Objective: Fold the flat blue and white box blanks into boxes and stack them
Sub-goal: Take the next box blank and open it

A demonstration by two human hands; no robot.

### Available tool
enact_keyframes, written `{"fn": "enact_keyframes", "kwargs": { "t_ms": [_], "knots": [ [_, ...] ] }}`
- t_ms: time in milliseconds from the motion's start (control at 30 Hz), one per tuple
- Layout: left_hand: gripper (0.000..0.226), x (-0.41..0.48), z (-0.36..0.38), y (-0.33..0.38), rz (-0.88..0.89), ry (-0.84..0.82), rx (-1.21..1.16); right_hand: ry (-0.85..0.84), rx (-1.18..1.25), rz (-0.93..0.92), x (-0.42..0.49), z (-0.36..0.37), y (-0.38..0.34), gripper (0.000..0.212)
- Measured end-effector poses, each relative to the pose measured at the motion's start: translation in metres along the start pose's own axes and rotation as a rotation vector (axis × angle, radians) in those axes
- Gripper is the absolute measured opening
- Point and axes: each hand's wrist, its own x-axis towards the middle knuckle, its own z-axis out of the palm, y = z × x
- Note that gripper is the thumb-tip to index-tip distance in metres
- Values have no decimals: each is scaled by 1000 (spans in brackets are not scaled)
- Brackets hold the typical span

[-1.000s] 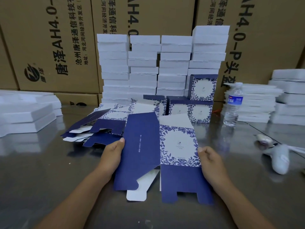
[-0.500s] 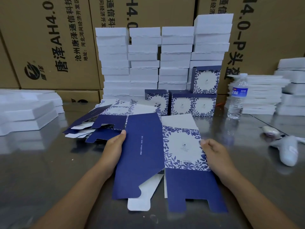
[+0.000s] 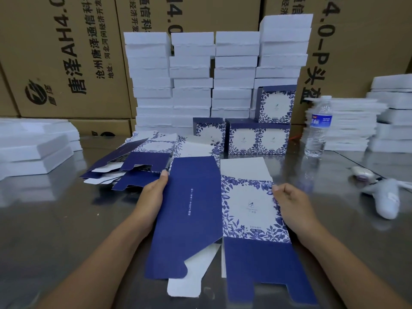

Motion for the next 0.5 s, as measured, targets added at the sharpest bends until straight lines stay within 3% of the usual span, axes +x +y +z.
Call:
{"fn": "enact_keyframes", "kwargs": {
  "t_ms": [300,500],
  "knots": [
    [38,-3,-1,-4,26,-48,35,38,29,32,-4,-5,-5,33],
    [36,-5,2,0,-34,-132,-121,73,77,147,-1,-8,-6,35]
  ]
}}
